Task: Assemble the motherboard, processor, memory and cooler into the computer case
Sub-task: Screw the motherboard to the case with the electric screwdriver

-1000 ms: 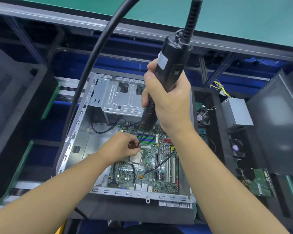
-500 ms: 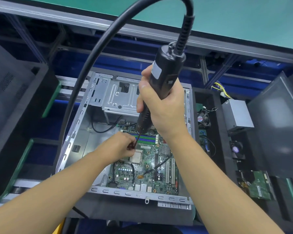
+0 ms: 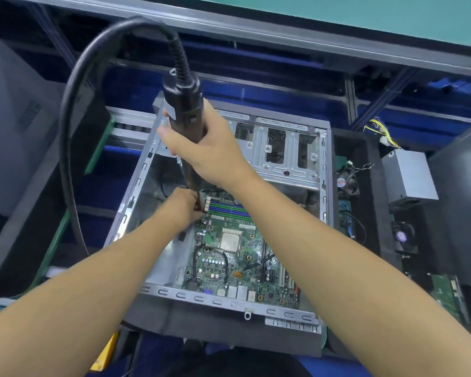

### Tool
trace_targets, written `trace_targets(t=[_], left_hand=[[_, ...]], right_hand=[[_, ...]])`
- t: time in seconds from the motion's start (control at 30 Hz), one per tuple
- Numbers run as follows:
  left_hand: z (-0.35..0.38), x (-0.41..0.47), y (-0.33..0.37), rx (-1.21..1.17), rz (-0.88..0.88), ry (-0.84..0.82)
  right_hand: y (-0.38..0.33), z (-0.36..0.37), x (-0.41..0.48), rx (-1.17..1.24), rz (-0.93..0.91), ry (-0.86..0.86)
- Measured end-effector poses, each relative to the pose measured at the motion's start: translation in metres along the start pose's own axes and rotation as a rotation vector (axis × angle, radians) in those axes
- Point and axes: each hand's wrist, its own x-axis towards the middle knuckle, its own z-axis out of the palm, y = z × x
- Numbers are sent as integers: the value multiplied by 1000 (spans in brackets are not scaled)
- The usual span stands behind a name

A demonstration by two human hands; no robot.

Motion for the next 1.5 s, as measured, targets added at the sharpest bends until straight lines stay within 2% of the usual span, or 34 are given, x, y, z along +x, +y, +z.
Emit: trace_targets(t=[0.3, 0.57, 0.9, 1.07, 1.3, 1.5], left_hand=[[5, 7, -8, -93, -48, 8], [7, 5, -8, -70, -53, 25], [14, -2, -17, -317, -74, 62], [14, -6, -20, -413, -146, 118], [14, -4, -17, -492, -333, 64], [16, -1, -18, -553, -380, 39]], right_hand=[[7, -4, -2, 23, 13, 5], [4, -5, -3, -6, 13, -52], [9, -11, -7, -102, 33, -122], [5, -4, -11, -158, 2, -159], [11, -8, -11, -135, 42, -72], [15, -7, -14, -104, 98, -65]])
